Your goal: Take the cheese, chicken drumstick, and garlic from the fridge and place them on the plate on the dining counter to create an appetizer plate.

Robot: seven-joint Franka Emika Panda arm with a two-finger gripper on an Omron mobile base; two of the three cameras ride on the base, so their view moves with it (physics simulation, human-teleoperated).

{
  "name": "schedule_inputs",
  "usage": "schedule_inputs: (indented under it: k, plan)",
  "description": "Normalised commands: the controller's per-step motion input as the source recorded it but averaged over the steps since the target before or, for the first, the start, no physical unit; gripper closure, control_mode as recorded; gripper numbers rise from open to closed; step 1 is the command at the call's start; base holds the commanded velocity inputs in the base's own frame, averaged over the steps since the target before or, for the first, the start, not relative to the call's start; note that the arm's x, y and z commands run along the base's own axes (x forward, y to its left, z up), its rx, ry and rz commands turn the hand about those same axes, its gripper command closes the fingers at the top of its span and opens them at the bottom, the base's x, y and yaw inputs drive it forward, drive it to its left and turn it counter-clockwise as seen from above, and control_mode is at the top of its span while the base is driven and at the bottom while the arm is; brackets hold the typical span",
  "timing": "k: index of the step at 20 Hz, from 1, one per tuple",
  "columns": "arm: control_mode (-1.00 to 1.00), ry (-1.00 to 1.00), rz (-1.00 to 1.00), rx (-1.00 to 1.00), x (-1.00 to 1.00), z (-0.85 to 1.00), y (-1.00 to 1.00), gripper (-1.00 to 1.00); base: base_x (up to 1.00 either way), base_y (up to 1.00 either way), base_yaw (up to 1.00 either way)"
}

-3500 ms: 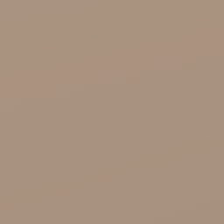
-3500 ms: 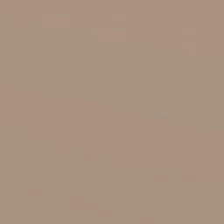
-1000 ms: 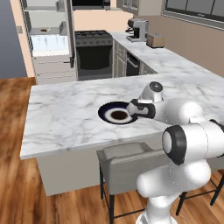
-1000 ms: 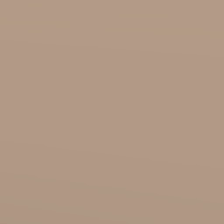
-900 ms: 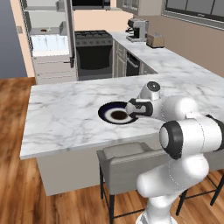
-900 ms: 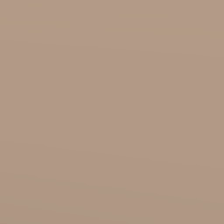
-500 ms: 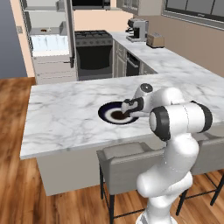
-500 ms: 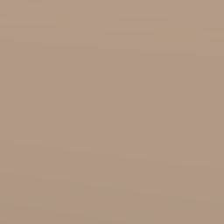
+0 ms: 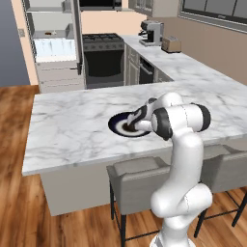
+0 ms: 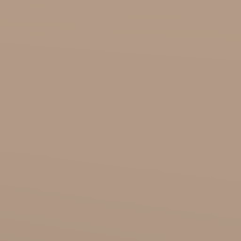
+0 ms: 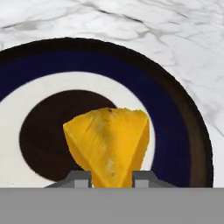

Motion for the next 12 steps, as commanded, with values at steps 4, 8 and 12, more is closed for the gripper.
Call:
schedule_inputs:
  k: [4, 8, 12]
  plan:
    - [-1.00, 0.00, 0.01, 0.00, 0.39, -0.43, 0.01, 1.00, 0.00, 0.00, 0.00]
    - [-1.00, 0.02, 0.00, 0.00, 0.23, -0.33, 0.05, -1.00, 0.00, 0.00, 0.00]
    - [-1.00, 0.00, 0.00, 0.00, -0.21, -0.04, 0.07, -1.00, 0.00, 0.00, 0.00]
